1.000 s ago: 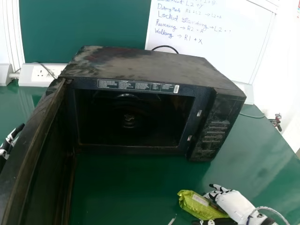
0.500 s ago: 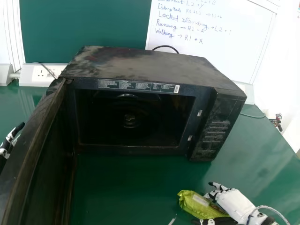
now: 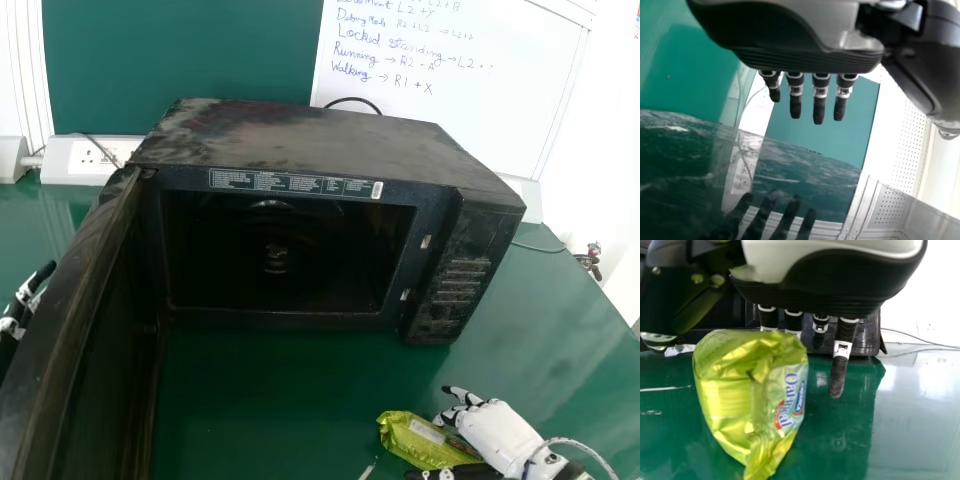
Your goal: Put biscuit inside oven
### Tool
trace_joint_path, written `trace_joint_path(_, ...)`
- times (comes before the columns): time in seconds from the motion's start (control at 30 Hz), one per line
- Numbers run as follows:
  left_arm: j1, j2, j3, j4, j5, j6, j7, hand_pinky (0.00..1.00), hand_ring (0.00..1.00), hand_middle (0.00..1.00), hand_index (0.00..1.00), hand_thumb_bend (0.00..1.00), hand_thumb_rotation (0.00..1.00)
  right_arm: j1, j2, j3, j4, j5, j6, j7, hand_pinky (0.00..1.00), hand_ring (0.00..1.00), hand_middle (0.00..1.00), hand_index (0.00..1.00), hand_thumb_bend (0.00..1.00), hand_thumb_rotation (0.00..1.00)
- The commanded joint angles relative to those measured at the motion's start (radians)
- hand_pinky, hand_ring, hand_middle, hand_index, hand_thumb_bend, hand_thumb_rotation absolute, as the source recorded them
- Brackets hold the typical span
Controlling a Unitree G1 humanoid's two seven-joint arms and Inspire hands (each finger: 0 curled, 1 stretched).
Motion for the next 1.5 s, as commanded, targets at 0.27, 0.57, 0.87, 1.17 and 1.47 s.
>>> trace_joint_path(0.27,0.013,0.001,-0.003,-0.018,0.003,0.000,0.008,1.00,0.93,0.92,0.93,0.87,0.95,0.033,-0.007,0.029,-0.056,-0.071,0.068,0.022,0.49,0.59,0.64,0.61,1.00,0.08)
trace_joint_path(0.57,0.013,0.002,-0.002,-0.022,0.003,0.004,0.012,1.00,0.93,0.92,0.93,0.88,0.95,0.041,0.005,0.036,-0.063,-0.081,0.079,-0.029,0.41,0.52,0.58,0.56,1.00,0.00)
trace_joint_path(0.87,0.015,0.001,-0.004,-0.024,0.001,0.001,0.012,1.00,0.93,0.92,0.93,0.87,0.95,0.027,0.007,0.049,-0.021,-0.029,0.034,-0.059,0.43,0.49,0.55,0.52,1.00,0.00)
trace_joint_path(1.17,0.011,0.003,-0.002,-0.022,-0.002,0.005,0.014,1.00,0.93,0.92,0.93,0.87,0.95,0.008,0.005,0.059,-0.003,-0.001,0.022,-0.054,0.39,0.46,0.50,0.48,0.53,0.00)
trace_joint_path(1.47,0.009,0.005,0.004,-0.016,-0.008,-0.001,0.008,1.00,0.94,0.93,0.93,0.87,0.95,-0.012,0.004,0.058,0.066,0.059,-0.042,-0.055,0.37,0.42,0.51,0.49,0.52,0.00)
